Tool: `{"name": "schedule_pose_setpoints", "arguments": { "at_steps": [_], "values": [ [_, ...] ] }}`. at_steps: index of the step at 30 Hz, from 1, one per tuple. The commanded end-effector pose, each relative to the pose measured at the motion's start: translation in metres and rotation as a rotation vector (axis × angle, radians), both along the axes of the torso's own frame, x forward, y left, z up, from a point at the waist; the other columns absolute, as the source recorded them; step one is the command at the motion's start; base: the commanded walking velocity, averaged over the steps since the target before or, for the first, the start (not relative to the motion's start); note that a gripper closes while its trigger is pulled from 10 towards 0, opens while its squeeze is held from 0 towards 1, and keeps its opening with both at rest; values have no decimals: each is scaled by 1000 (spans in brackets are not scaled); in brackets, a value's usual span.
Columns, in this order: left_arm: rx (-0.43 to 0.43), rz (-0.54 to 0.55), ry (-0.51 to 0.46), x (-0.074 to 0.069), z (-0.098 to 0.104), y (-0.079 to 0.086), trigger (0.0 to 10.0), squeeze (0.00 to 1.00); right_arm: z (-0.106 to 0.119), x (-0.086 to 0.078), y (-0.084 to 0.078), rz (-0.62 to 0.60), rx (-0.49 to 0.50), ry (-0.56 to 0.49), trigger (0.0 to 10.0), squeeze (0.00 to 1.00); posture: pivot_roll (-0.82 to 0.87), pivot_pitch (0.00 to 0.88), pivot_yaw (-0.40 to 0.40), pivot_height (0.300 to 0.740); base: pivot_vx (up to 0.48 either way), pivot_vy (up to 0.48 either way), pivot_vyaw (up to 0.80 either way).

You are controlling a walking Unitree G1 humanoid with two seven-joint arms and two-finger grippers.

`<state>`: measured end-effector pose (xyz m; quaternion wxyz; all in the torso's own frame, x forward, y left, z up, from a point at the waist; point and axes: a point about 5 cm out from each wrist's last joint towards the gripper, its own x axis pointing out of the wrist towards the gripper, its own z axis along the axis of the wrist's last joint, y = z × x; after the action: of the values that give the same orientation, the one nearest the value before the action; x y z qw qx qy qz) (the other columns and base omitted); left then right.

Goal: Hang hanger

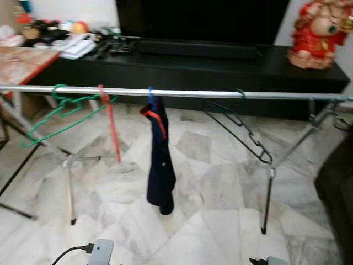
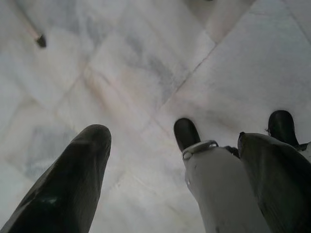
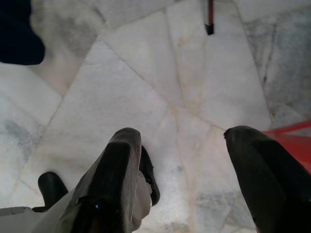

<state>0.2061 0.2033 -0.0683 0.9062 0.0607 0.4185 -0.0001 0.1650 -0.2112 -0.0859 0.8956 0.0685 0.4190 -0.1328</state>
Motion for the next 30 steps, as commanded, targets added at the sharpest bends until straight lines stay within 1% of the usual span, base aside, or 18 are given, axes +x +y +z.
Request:
{"name": "schedule_pose_setpoints", "arguments": {
  "at_steps": [1, 4, 5, 6, 8, 10, 19, 30],
  "values": [
    [64, -35, 26, -8, -4, 5, 10000, 0, -2, -5, 0, -12, 5, 17, 10000, 0, -70, 143, 17, 740, 0, -469, -788],
    [47, -15, 34, -8, -4, 4, 10000, 0, -2, -5, -1, -17, 4, 17, 10000, 0, -70, 144, 17, 740, 0, -472, -788],
    [19, 31, 30, -9, -5, 5, 10000, 0, -2, -5, -1, -20, 2, 17, 10000, 0, -74, 150, 22, 740, 0, -480, -788],
    [14, 44, 28, -9, -5, 5, 10000, 0, -2, -5, -1, -21, 2, 18, 10000, 0, -74, 150, 22, 740, 0, 0, -788],
    [35, 14, 29, -8, -4, 5, 10000, 0, -2, -5, -1, -21, 2, 20, 10000, 0, -80, 156, 25, 740, 0, 0, -788],
    [42, 24, 19, -8, -4, 6, 10000, 0, -2, -5, -1, -21, 2, 21, 10000, 0, -83, 158, 27, 740, 0, 0, -788],
    [32, 19, 34, -12, -7, 2, 10000, 0, -2, -6, -3, -22, -2, 19, 10000, 0, -91, 167, 25, 740, 0, 0, -788],
    [42, 29, 37, -13, -7, 5, 10000, 0, -2, -6, -2, -17, -1, 21, 10000, 0, -90, 168, 26, 740, 0, 0, -788]
  ]
}}
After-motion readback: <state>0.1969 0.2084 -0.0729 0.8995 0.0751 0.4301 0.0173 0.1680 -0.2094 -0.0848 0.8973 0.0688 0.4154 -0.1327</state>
